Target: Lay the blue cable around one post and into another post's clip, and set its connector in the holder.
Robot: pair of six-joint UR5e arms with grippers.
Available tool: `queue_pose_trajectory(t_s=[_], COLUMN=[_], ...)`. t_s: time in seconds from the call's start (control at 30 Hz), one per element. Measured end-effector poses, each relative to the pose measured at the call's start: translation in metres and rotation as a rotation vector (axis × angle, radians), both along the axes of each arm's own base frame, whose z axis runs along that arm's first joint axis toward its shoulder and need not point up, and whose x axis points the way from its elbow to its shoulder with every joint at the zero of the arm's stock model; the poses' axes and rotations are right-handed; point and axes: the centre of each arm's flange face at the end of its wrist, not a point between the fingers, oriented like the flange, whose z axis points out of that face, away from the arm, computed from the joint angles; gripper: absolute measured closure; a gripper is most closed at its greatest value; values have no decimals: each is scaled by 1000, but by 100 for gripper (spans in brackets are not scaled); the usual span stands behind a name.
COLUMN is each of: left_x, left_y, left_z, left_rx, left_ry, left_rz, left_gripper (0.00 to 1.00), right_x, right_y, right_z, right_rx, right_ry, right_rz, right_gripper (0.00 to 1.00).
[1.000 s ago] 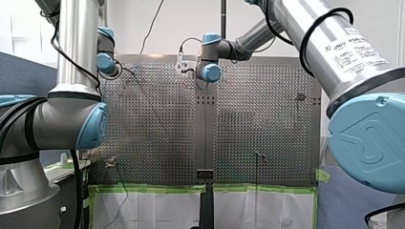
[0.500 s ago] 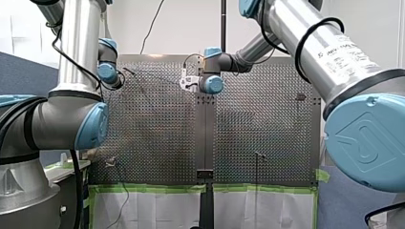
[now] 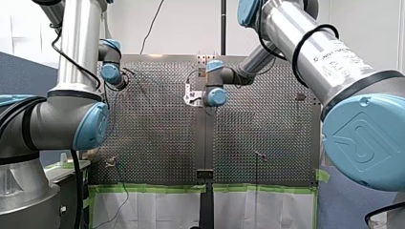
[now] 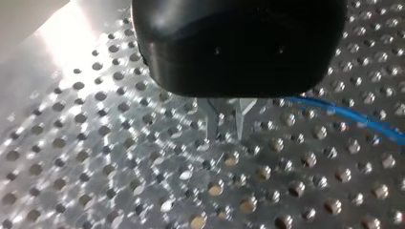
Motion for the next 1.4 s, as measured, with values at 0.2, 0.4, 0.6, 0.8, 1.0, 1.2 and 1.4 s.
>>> queue_pose_trajectory(t_s=[0.2, 0.4, 0.6, 0.8, 1.0, 1.2, 1.4], left_x=[0, -2, -6, -6, 0, 2, 3], left_y=[-7, -7, -4, 0, 0, -2, -4], left_z=[0, -2, -4, -6, -22, -28, -28], left_rx=[4, 8, 19, 21, 15, 13, 14], left_ry=[2, 18, 43, 47, 72, 80, 77], left_rz=[-20, 8, 52, 100, 92, 77, 73], left_gripper=[12, 0, 0, 0, 0, 0, 0], right_x=[-10, -23, -39, -58, -77, -102, -125], right_y=[0, -2, -7, -12, -15, -19, -18], right_z=[-18, -38, -55, -75, -93, -114, -133], right_rx=[19, 27, 35, 38, 38, 45, 45], right_ry=[18, 24, 15, 10, 8, -4, -8], right_rz=[-18, -58, -110, -181, -251, -332, -401], right_gripper=[100, 100, 100, 100, 100, 100, 100])
